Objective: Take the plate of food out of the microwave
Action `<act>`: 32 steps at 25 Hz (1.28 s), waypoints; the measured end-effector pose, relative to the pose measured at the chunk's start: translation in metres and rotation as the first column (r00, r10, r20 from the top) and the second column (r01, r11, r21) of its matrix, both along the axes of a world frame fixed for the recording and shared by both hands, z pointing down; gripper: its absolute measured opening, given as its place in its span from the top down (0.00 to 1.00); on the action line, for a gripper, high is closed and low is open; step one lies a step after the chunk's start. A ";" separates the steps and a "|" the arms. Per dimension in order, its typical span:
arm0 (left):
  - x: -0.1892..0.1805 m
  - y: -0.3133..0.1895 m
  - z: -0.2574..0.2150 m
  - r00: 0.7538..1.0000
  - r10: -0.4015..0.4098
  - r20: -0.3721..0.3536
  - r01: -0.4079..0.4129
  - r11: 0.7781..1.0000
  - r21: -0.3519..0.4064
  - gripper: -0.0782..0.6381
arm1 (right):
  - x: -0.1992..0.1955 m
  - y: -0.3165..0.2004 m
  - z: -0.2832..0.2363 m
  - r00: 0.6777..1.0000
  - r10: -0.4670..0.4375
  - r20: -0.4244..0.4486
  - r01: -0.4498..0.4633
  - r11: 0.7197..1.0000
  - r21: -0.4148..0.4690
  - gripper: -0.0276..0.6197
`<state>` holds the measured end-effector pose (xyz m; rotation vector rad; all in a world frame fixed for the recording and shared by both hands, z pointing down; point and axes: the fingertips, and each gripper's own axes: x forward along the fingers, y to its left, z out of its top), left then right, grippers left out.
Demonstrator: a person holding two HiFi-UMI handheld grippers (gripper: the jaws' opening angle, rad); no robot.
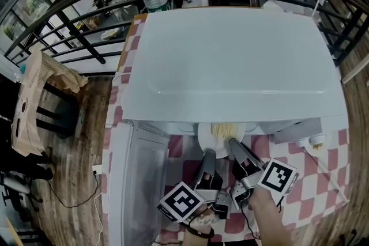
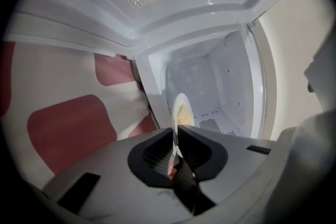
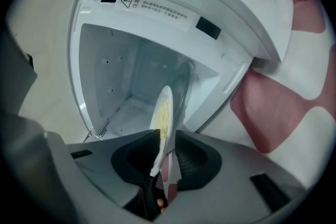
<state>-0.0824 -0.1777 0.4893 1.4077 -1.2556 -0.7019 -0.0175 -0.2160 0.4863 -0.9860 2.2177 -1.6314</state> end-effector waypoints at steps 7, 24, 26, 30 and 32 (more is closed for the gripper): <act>-0.001 0.003 0.003 1.000 0.003 0.013 -0.003 1.000 -0.017 0.82 | -0.005 0.006 0.000 1.000 -0.027 0.005 0.027 1.000 -0.001 0.90; 0.017 0.024 -0.009 1.000 0.014 -0.015 -0.014 1.000 0.013 0.82 | 0.012 0.031 -0.004 1.000 -0.018 -0.006 0.018 1.000 -0.020 0.91; 0.019 0.028 -0.013 1.000 0.017 -0.011 -0.017 1.000 0.021 0.82 | 0.014 0.035 -0.009 1.000 -0.015 -0.003 0.015 1.000 -0.012 0.91; 0.025 0.036 -0.023 1.000 0.019 -0.008 -0.019 0.999 0.037 0.82 | 0.021 0.044 -0.018 1.000 -0.014 0.000 0.014 1.000 -0.004 0.91; 0.029 0.040 -0.031 1.000 0.020 -0.016 -0.019 0.998 0.061 0.82 | 0.023 0.049 -0.023 1.000 -0.016 0.004 0.016 1.000 0.002 0.91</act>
